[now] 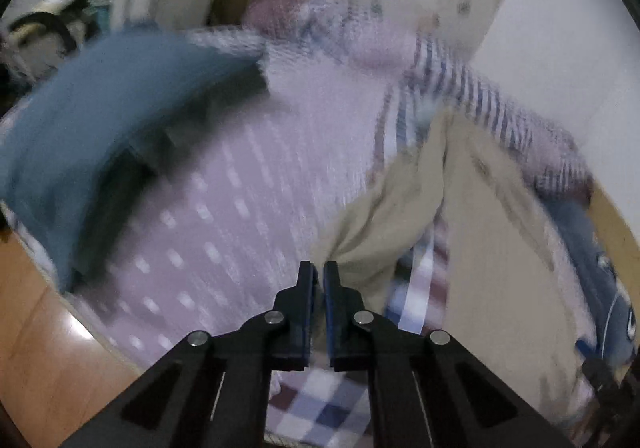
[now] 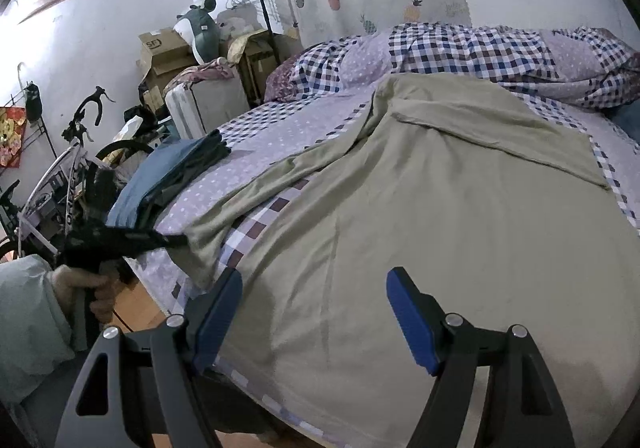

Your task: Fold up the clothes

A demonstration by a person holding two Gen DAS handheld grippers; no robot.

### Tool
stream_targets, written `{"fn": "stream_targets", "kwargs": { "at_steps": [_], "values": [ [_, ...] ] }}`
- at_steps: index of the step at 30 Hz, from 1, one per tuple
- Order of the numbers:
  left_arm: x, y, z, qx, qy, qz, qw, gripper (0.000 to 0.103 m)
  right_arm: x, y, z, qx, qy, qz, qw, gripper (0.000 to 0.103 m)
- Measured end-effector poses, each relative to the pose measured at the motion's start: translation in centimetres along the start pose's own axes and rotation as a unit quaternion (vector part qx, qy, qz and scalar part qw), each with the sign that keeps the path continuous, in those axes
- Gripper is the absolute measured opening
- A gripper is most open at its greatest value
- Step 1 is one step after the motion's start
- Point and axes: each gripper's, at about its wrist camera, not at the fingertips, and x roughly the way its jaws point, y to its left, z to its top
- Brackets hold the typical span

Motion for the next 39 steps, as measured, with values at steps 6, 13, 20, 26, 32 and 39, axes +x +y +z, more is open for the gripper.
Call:
{"fn": "stream_targets", "kwargs": {
  "at_steps": [6,13,20,26,32,39],
  "values": [
    [-2.9,4.1,1.1,-0.090,-0.067,0.013,0.9936,0.004,-0.3,-1.1,0.2,0.025,-0.005,0.003,1.000,0.078],
    [-1.6,6.6,1.0,-0.143,-0.037,0.088,0.9852,0.031,0.2,-1.2,0.0,0.026,0.004,0.002,1.000,0.078],
    [-2.2,4.3,0.8,-0.085,-0.025,0.076,0.9932,0.059,0.5,-0.9,-0.2,0.018,0.009,-0.001,1.000,0.078],
    [2.1,2.1,-1.0,-0.038,0.091,0.077,0.9921,0.059,0.8,-0.6,-0.3,0.017,0.014,0.002,1.000,0.079],
    [4.8,2.4,-1.7,-0.043,0.134,0.102,0.9847,0.048,1.1,-0.2,-0.6,0.011,0.019,0.003,1.000,0.079],
    [1.7,2.5,-0.9,-0.103,0.079,-0.067,0.9892,0.001,1.0,-0.4,-0.5,0.012,0.017,0.001,1.000,0.079]
  ]
}}
